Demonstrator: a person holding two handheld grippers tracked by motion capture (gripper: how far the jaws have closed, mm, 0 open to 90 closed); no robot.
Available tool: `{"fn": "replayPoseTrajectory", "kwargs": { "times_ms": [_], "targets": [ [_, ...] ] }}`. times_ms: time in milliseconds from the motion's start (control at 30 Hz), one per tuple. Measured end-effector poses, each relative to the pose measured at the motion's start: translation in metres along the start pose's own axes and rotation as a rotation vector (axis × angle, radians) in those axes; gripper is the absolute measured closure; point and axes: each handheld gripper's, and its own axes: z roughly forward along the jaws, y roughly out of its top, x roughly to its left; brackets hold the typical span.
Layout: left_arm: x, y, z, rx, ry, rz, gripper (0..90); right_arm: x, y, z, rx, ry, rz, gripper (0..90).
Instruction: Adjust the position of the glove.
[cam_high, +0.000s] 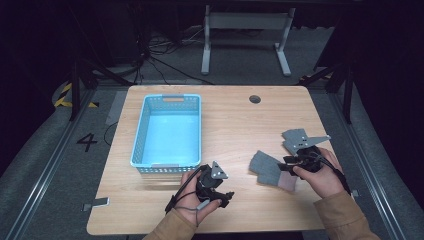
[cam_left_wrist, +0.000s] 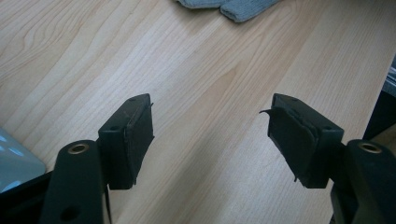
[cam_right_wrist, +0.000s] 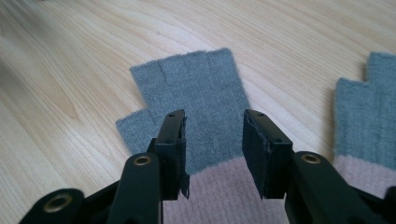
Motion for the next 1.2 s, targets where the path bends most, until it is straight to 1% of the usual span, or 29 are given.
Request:
{"fn": "replayPoseTrajectory", "kwargs": {
  "times_ms": [167, 267, 367, 533, 767, 900, 1067, 1200],
  "targets": [
    [0.000, 0.000, 0.001, 0.003, 0.002, 0.002, 31.6, 0.002, -0.002, 0.011, 0.021, 0.003, -0.010, 58.2],
    [0.000, 0.000, 0.001, 0.008, 0.001, 0.004, 31.5, 0.004, -0.003, 0.019, 0.043, 0.007, -0.013, 56.7],
    [0.000, -0.001, 0.002, 0.005, 0.004, 0.002, 31.1, 0.005, -0.004, 0.025, 0.050, 0.009, -0.024, 54.4],
    [0.001, -0.001, 0.003, 0.011, 0.005, 0.003, 30.7, 0.007, -0.006, 0.032, 0.064, 0.006, -0.024, 50.9],
    [0.001, -0.001, 0.004, 0.009, 0.004, 0.005, 30.2, 0.008, -0.010, 0.045, 0.114, -0.022, -0.056, 50.4],
    [0.001, -0.002, 0.005, 0.015, 0.002, 0.005, 30.0, 0.009, -0.009, 0.046, 0.121, -0.022, -0.057, 54.9],
    [0.000, -0.002, 0.005, 0.013, -0.002, 0.007, 29.9, 0.008, -0.010, 0.047, 0.116, -0.020, -0.052, 64.9],
    [0.000, -0.002, 0.005, 0.016, 0.000, 0.004, 29.9, 0.009, -0.009, 0.047, 0.119, -0.018, -0.059, 75.5]
  ]
}}
